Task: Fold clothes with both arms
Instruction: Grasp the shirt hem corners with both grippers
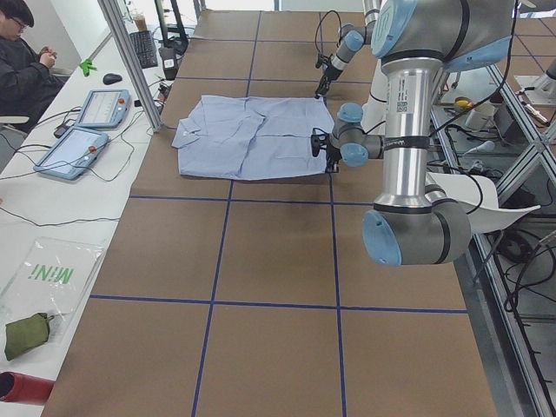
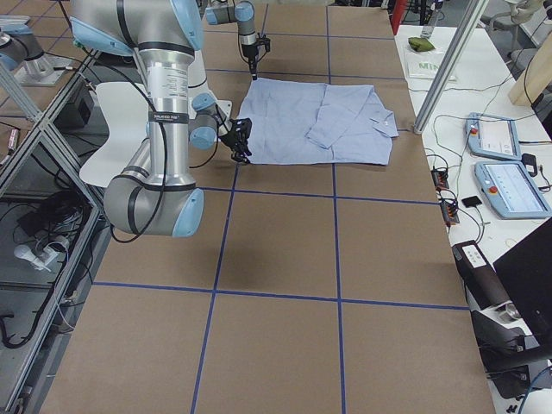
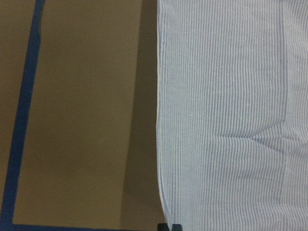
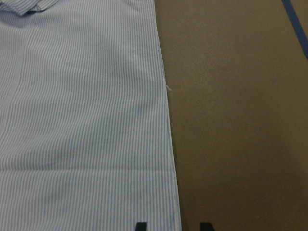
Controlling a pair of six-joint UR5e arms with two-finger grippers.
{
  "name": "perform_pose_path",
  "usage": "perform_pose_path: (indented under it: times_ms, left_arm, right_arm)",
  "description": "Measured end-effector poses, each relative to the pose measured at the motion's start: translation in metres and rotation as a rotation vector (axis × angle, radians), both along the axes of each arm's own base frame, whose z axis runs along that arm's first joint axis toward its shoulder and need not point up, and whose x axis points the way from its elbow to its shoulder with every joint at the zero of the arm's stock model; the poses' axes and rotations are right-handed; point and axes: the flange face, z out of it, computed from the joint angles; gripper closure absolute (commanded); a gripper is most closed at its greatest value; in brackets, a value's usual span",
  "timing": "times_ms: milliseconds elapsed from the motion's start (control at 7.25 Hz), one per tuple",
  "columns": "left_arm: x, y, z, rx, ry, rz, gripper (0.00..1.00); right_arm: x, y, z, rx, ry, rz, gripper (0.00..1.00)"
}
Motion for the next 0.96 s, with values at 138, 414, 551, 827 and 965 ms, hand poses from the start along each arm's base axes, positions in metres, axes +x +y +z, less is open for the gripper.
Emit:
perform_pose_path:
  times_ms: [138, 414, 551, 827, 965]
  left_arm:
    - [0.000, 0.000, 0.000, 0.000, 0.000, 0.000, 1.00]
    - [0.000, 0.000, 0.000, 0.000, 0.000, 0.000, 1.00]
    - [0.000, 0.000, 0.000, 0.000, 0.000, 0.000, 1.00]
    - [0.000, 0.000, 0.000, 0.000, -0.001, 0.000, 1.00]
    - [-0.001, 0.000, 0.000, 0.000, 0.001, 0.000, 1.00]
  right_arm:
    - [-0.001, 0.003, 0.000, 0.000, 0.002, 0.000, 0.56]
    - [-0.003, 0.009, 0.000, 0.003, 0.000, -0.001, 0.72]
    - [-0.004, 0.011, 0.000, 0.004, -0.002, 0.000, 0.91]
    - [-0.005, 0.014, 0.000, 0.004, -0.004, -0.001, 0.98]
    - [-0.006, 0.015, -0.001, 0.005, -0.005, 0.000, 1.00]
